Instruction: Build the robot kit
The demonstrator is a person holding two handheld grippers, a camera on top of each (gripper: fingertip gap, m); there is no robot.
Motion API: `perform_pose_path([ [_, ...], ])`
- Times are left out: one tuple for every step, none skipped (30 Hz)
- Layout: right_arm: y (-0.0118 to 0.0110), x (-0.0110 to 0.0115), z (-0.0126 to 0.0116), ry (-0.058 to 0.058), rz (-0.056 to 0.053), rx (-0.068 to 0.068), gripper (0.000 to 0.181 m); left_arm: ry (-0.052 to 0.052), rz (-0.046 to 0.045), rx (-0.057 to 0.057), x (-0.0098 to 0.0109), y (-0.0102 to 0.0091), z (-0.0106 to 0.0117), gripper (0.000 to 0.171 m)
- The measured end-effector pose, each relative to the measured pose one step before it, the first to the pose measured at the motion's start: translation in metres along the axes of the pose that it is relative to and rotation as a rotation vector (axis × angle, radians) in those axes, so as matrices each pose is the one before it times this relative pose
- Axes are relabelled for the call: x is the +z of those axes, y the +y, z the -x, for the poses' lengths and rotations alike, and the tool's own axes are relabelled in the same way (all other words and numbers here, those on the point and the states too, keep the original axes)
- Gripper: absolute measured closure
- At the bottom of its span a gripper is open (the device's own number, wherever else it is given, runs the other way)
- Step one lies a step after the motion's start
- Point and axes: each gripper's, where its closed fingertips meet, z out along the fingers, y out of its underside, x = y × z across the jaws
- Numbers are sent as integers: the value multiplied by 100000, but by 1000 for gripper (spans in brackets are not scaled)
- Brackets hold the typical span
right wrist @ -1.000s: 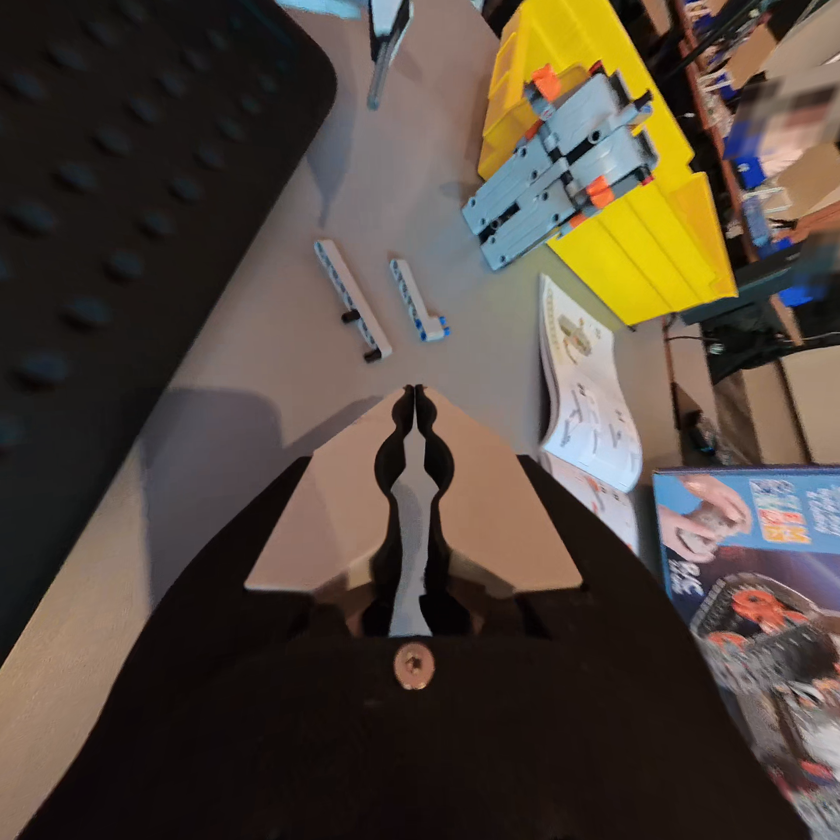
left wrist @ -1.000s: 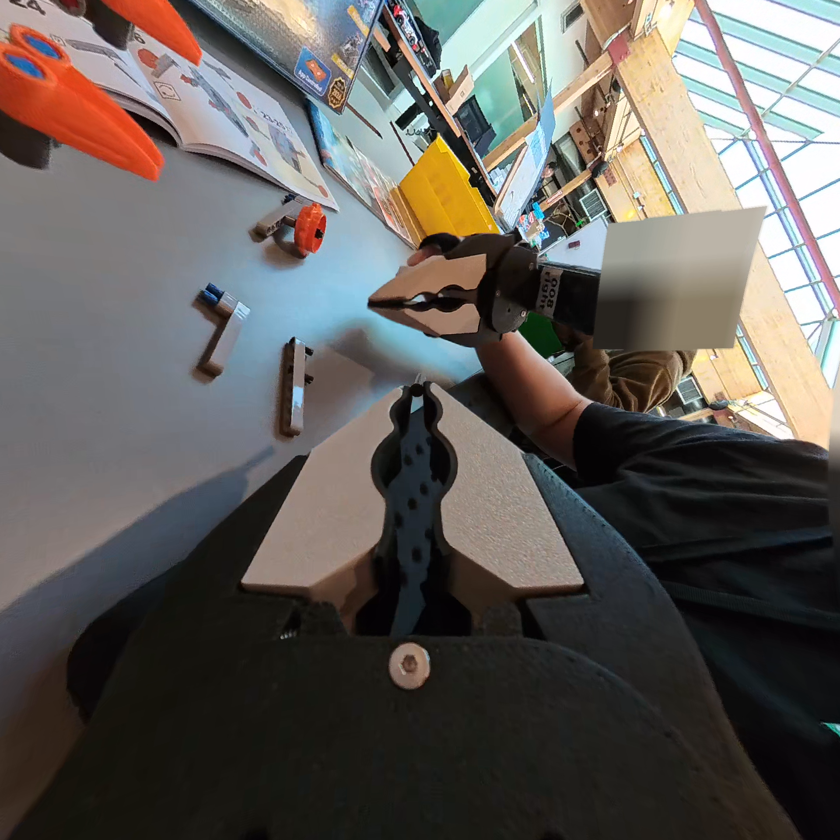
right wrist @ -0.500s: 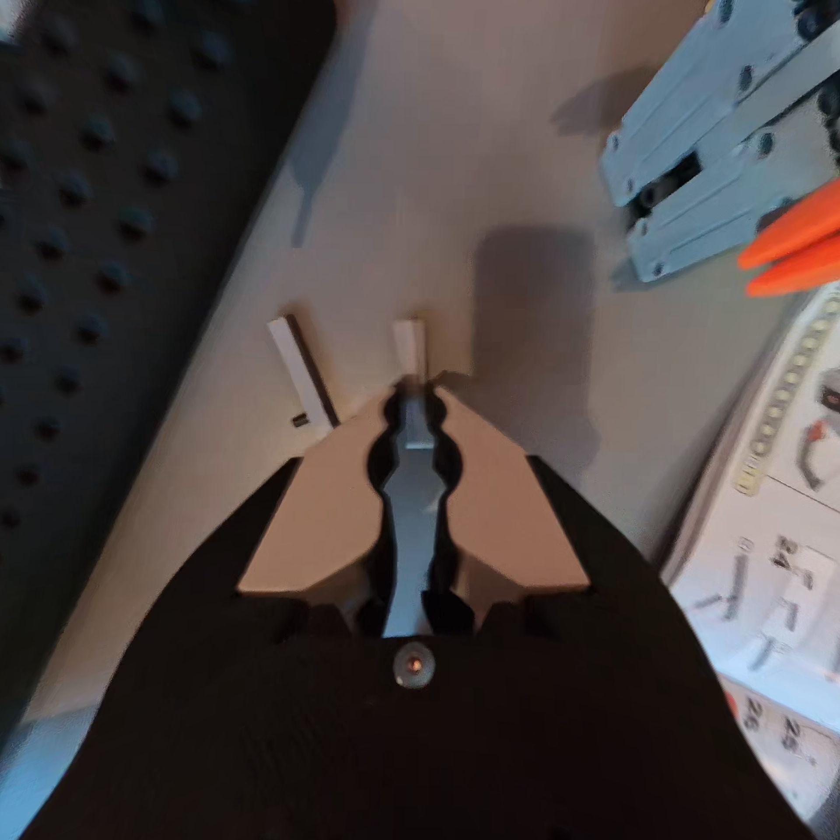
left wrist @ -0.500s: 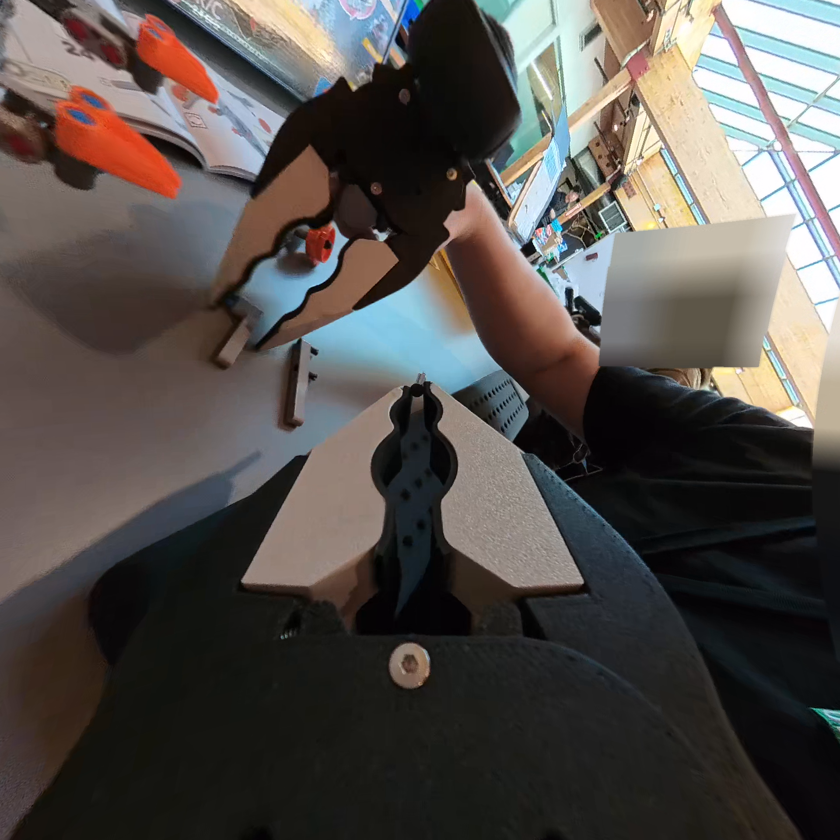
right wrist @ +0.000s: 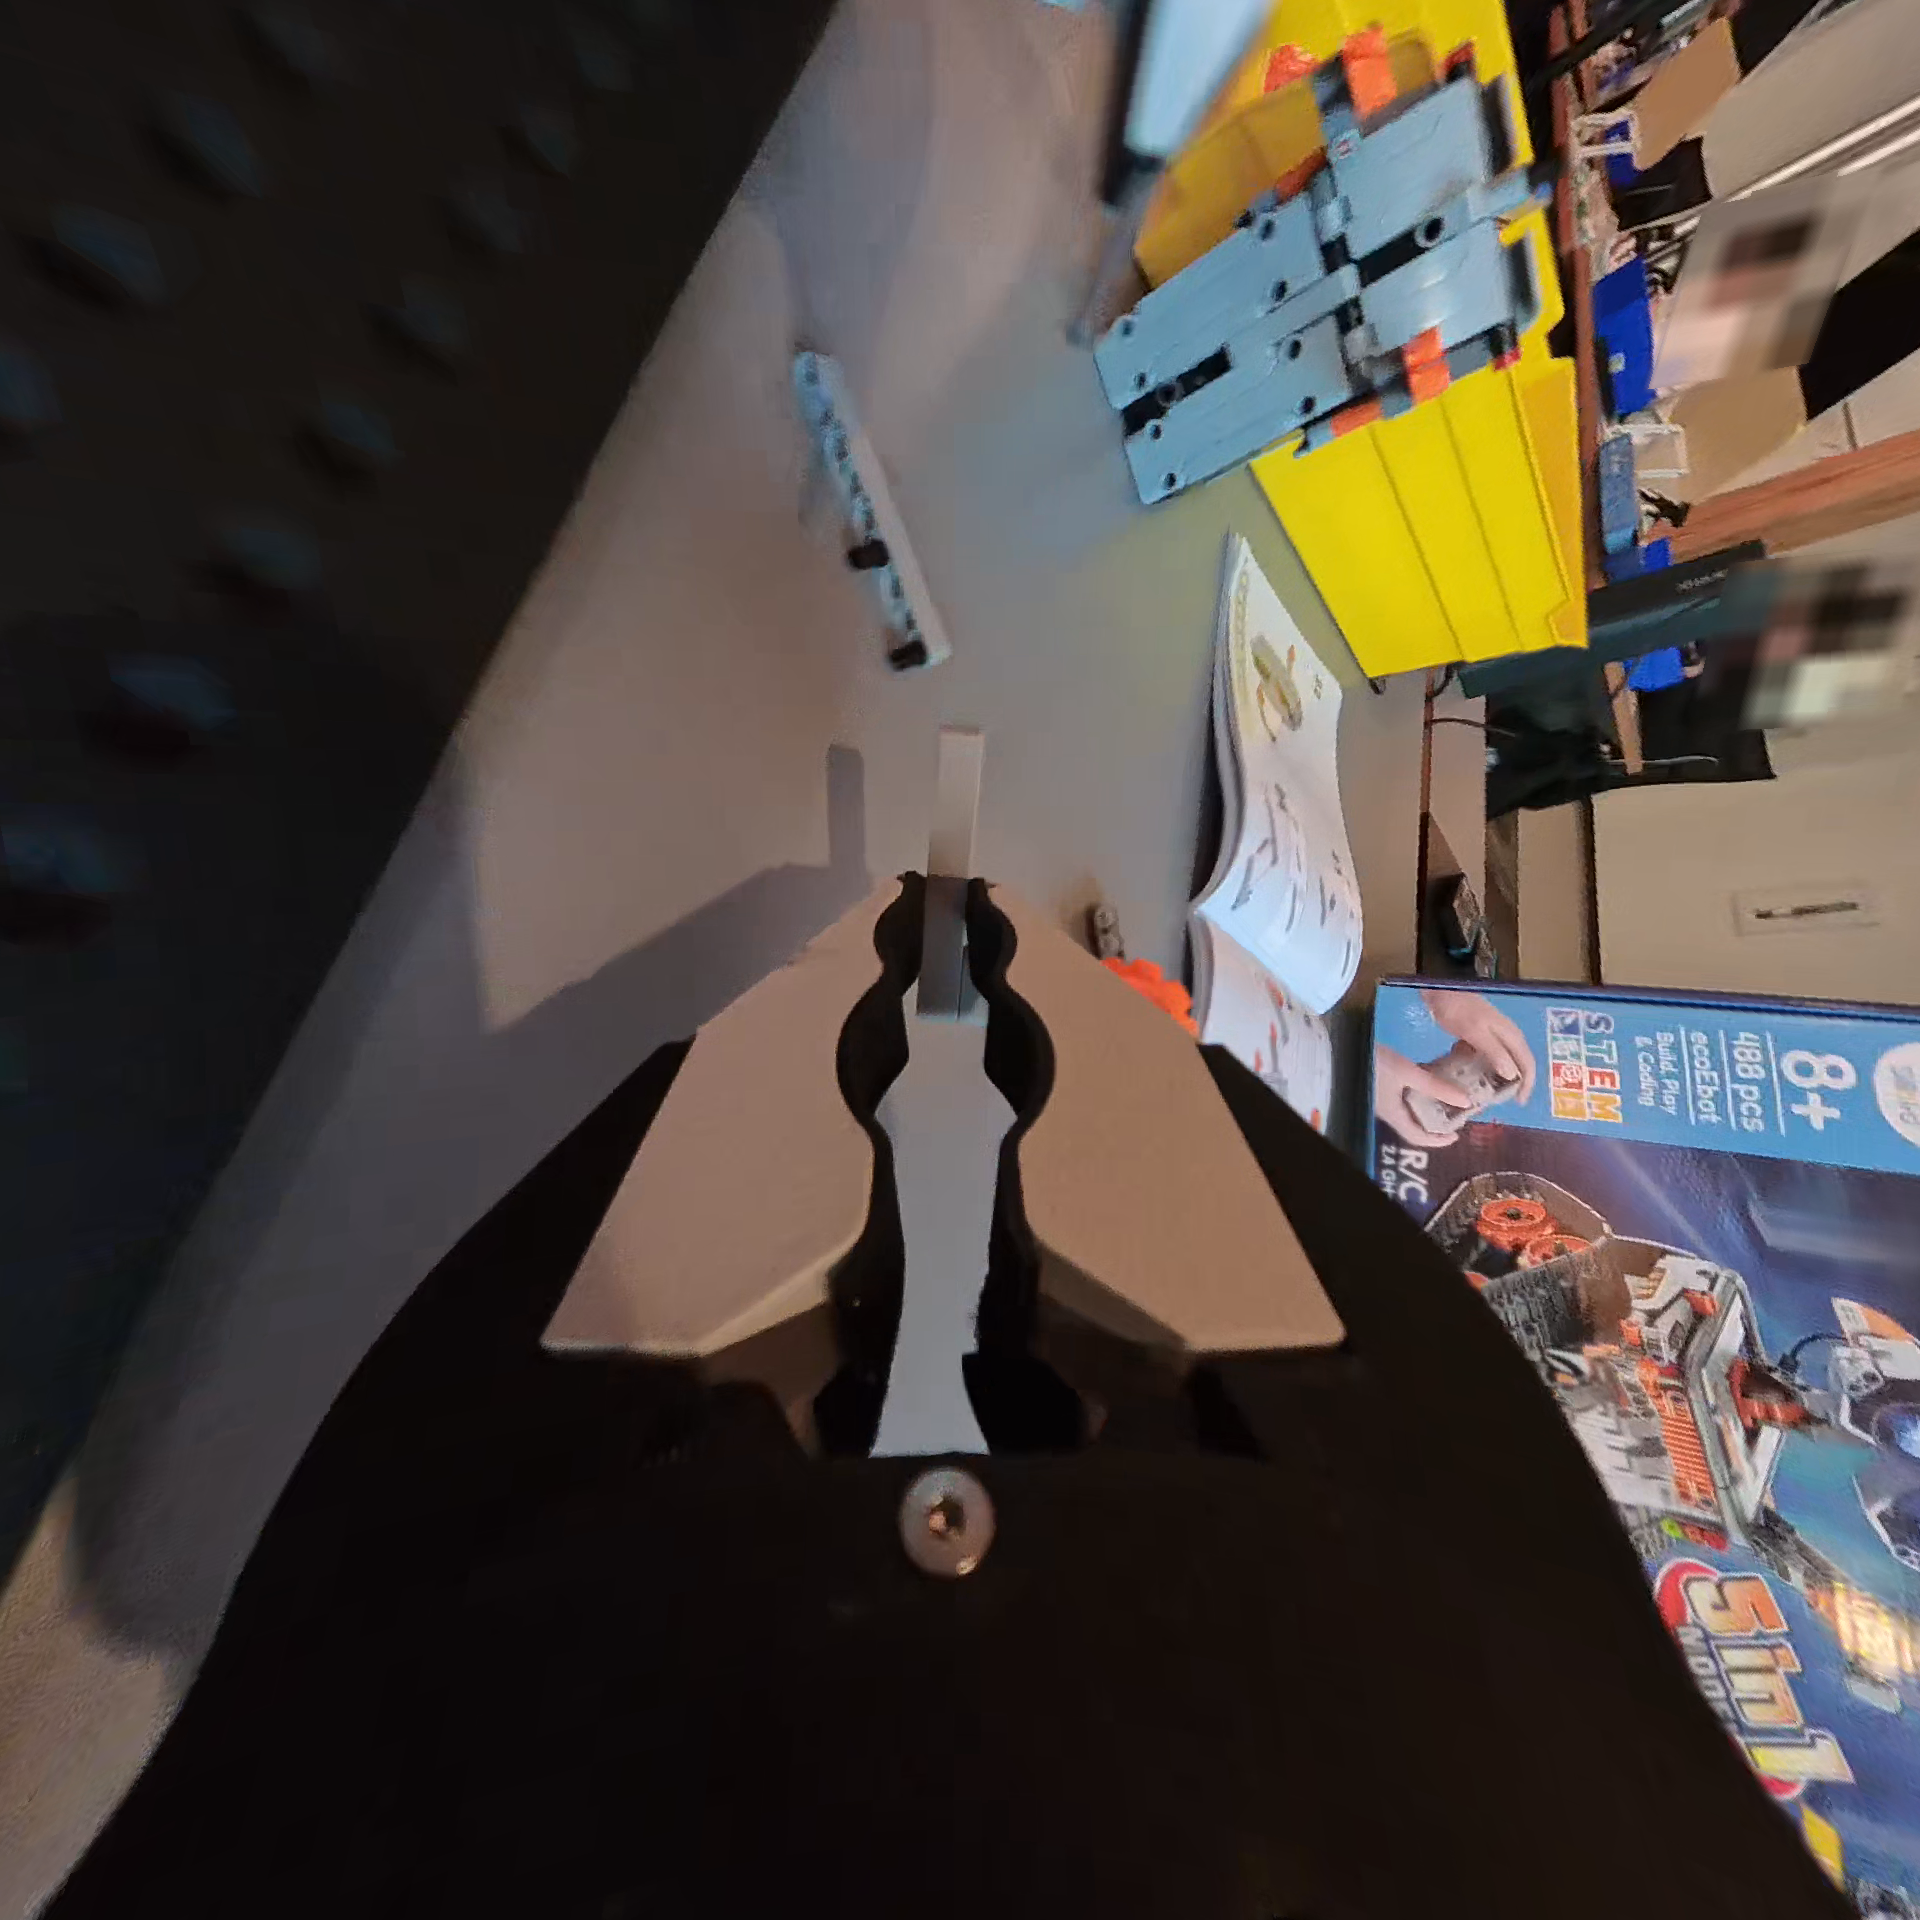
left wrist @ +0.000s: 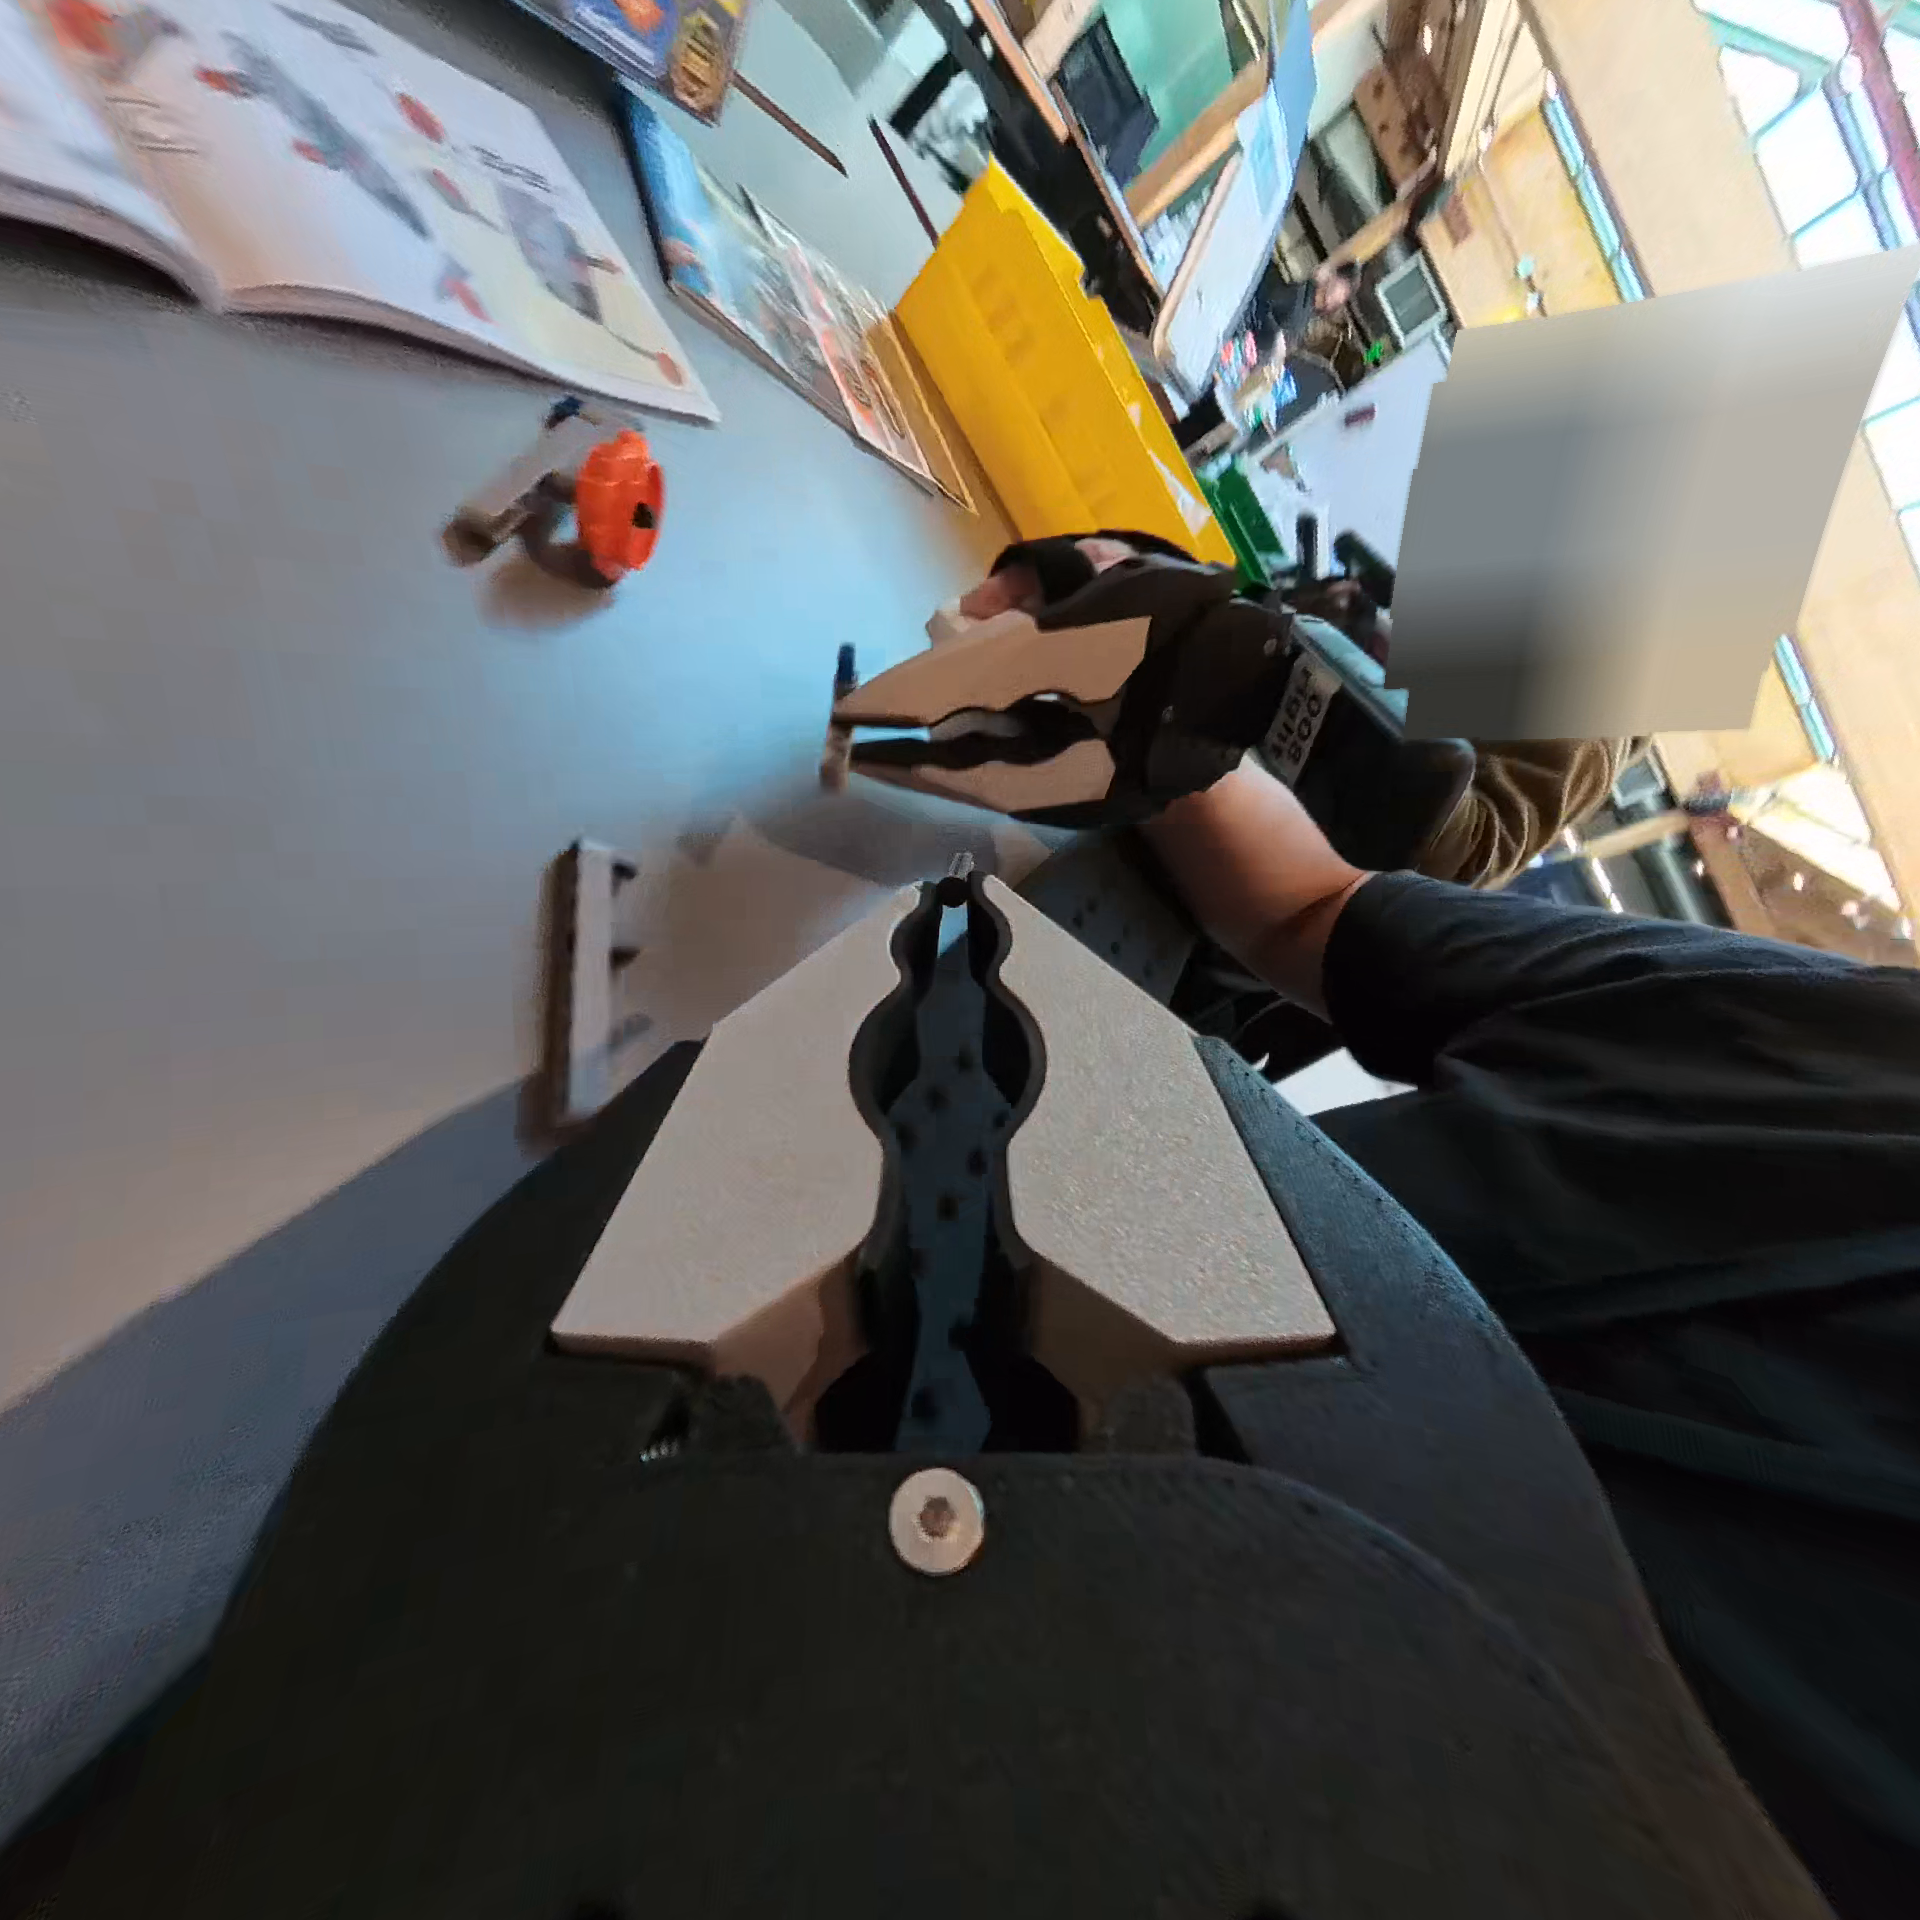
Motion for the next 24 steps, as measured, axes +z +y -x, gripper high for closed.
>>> perform_pose_path([
  [-94,-337,396,-124,-799,-1741,174,-535,2696,2301,852,-238,-331,168],
  [-120,-253,11,1307,294,-1557,174,-2002,2730,2500,777,-235,-123,168],
  [-159,-166,-164,2045,410,-1872,174,-2612,3485,2231,725,-114,-1,168],
  [-156,-70,-198,2502,188,-2994,174,-2263,4424,1613,694,49,-25,168],
  [-67,0,-146,2316,641,-3624,174,-1412,3743,1536,632,1,-162,168],
  [-108,17,107,863,229,-3963,175,-1178,2259,1485,538,-137,-179,168],
  [-70,4,122,708,375,-3079,175,-1578,2109,1006,423,-95,-60,168],
  [-24,-36,-95,1663,574,-2032,174,-1845,2396,697,314,-8,68,168],
  [-118,-84,-76,847,-239,-1521,174,-1848,2667,548,269,72,168,168],
  [-145,-116,-99,518,-649,-627,174,-1544,2813,249,221,148,184,168],
  [-86,-99,-152,416,-434,-71,175,-1504,2455,-135,194,131,243,168],
  [-20,-77,-72,-168,12,-176,175,-1758,2311,-210,140,152,291,168],
  [16,-47,-36,-337,186,-475,175,-1462,2307,277,79,197,234,168],
  [111,-10,-64,175,653,-543,174,-731,2200,558,38,212,94,168],
  [157,30,9,-82,787,-389,174,-422,1501,367,-30,148,41,168],
  [114,43,106,-531,442,-281,174,-1059,911,163,-71,84,154,168],
  [37,38,82,-354,-62,-261,174,-1411,136,281,-121,-11,211,168],
  [16,34,13,74,8,-184,174,-1102,-629,188,-157,-102,163,168],
  [-45,29,14,-177,-57,-105,175,-395,-389,-149,-124,-48,74,168],
  [-74,11,-1,-57,-150,17,175,111,221,-149,-52,44,6,168],
  [-47,8,-55,190,-58,-21,175,22,409,29,2,92,20,168],
  [-8,8,-20,-1,123,-100,174,-198,335,168,29,74,41,168],
  [-1,-2,-24,104,90,-155,174,-89,427,238,49,92,11,168],
  [-14,-26,14,-102,-38,-71,174,119,258,321,55,55,-29,168],
])
